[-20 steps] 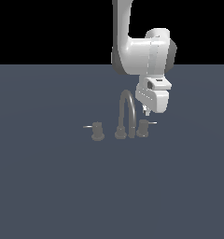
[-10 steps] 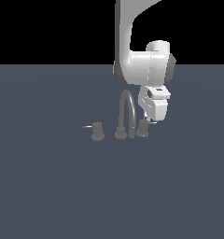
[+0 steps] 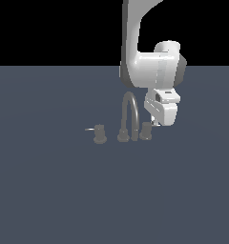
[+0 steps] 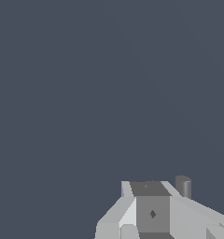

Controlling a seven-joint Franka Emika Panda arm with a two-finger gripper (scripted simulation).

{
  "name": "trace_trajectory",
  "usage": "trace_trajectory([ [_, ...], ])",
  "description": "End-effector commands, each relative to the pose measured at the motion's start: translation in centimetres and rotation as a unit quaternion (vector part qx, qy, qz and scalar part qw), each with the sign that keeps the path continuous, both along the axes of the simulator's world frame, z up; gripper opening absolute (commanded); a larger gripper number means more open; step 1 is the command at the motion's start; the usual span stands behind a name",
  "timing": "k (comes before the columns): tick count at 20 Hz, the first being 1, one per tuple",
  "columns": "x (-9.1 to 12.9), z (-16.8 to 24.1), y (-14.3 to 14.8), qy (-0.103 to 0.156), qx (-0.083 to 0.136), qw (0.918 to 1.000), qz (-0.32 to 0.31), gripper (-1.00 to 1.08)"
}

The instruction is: Turn on the faucet by rotating a designated handle.

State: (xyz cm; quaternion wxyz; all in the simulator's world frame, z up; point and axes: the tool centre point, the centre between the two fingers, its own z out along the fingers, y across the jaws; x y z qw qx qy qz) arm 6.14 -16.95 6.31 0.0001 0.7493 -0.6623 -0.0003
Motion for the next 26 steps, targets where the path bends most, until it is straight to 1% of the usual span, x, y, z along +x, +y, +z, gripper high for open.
trace_trajectory([
  [1,-0.8,0.0,-0.6,0.000,0.000,1.0000,0.000,-1.00],
  [3,-1.1,0.0,-0.9,0.000,0.000,1.0000,0.000,-1.00],
  [4,-0.4,0.0,-0.2,-0.004,0.000,1.0000,0.003,-1.00],
  [18,-4.9,0.0,-0.4,-0.001,0.000,1.0000,0.000,-1.00],
  [19,-4.9,0.0,-0.4,-0.001,0.000,1.0000,0.000,-1.00],
  [20,-3.9,0.0,-0.6,-0.009,-0.003,1.0000,0.000,-1.00],
  [26,-5.5,0.0,0.9,-0.005,-0.002,1.0000,0.000,-1.00],
])
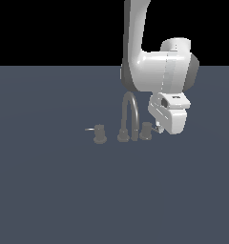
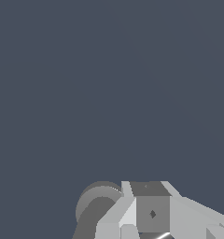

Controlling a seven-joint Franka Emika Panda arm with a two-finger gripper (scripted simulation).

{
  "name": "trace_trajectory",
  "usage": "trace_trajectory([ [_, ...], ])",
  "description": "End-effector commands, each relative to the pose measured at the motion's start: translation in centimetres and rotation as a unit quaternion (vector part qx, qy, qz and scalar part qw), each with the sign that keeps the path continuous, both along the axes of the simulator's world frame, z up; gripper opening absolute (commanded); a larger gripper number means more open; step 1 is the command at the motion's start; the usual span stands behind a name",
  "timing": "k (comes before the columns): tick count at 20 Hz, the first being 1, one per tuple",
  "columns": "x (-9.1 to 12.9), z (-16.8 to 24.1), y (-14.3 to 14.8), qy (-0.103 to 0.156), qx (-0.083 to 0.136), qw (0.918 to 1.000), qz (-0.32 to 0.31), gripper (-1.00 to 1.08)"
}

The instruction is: Turn on the faucet by rotating a designated handle.

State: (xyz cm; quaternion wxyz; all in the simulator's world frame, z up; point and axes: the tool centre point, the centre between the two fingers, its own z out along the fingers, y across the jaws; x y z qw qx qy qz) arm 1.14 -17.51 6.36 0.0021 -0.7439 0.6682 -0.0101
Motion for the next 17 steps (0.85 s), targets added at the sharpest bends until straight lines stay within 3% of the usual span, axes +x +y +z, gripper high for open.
trace_trajectory([
  [1,-0.8,-0.1,1.8,0.005,0.004,0.9999,0.008,-1.00],
  [7,-2.2,0.0,3.1,0.008,0.005,0.9999,0.008,-1.00],
  [8,-1.9,0.1,1.3,0.004,0.000,1.0000,-0.004,-1.00],
  [17,-1.6,0.0,7.1,0.009,0.005,0.9999,0.008,-1.00],
])
